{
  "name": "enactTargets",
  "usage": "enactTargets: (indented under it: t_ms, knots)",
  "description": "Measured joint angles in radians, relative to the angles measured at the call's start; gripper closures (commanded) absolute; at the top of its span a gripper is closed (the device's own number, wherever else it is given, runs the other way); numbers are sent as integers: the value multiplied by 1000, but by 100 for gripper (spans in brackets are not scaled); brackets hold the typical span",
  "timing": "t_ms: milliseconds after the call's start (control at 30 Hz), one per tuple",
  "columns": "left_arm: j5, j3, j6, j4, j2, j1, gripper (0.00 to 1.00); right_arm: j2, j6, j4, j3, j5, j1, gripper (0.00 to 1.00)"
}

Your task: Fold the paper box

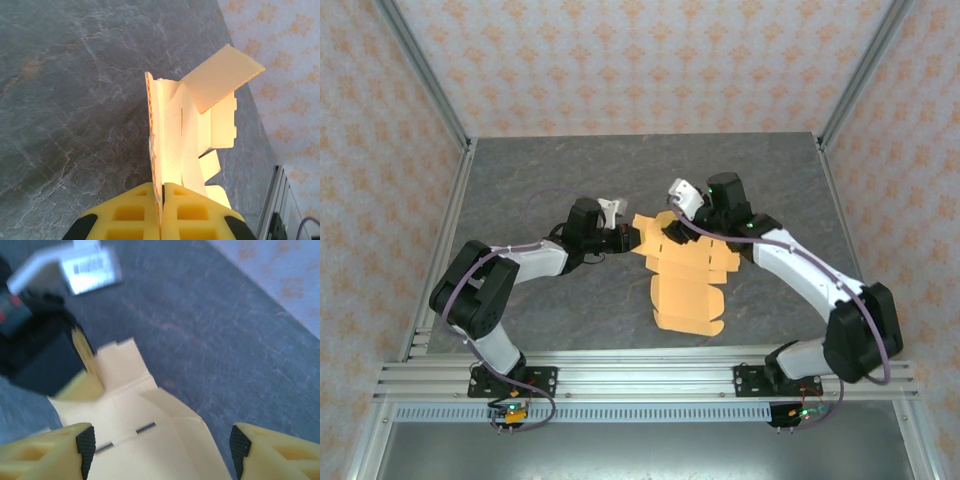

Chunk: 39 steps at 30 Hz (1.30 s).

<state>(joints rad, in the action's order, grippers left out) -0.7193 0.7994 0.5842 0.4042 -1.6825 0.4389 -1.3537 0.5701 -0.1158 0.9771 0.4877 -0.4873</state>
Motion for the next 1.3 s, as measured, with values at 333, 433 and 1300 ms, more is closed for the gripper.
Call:
enactTargets:
  t_ms: [333, 433, 1300]
  knots:
    - [129, -22, 96, 34, -1, 0, 100, -42, -739, 138, -141, -35, -107, 27]
    - [145, -22, 115, 34, -1, 0, 100, -76, -817, 140, -141, -55, -191, 24]
    - [222, -99, 96, 148, -22, 5, 100, -214, -1210, 110, -145, -292, -154, 39]
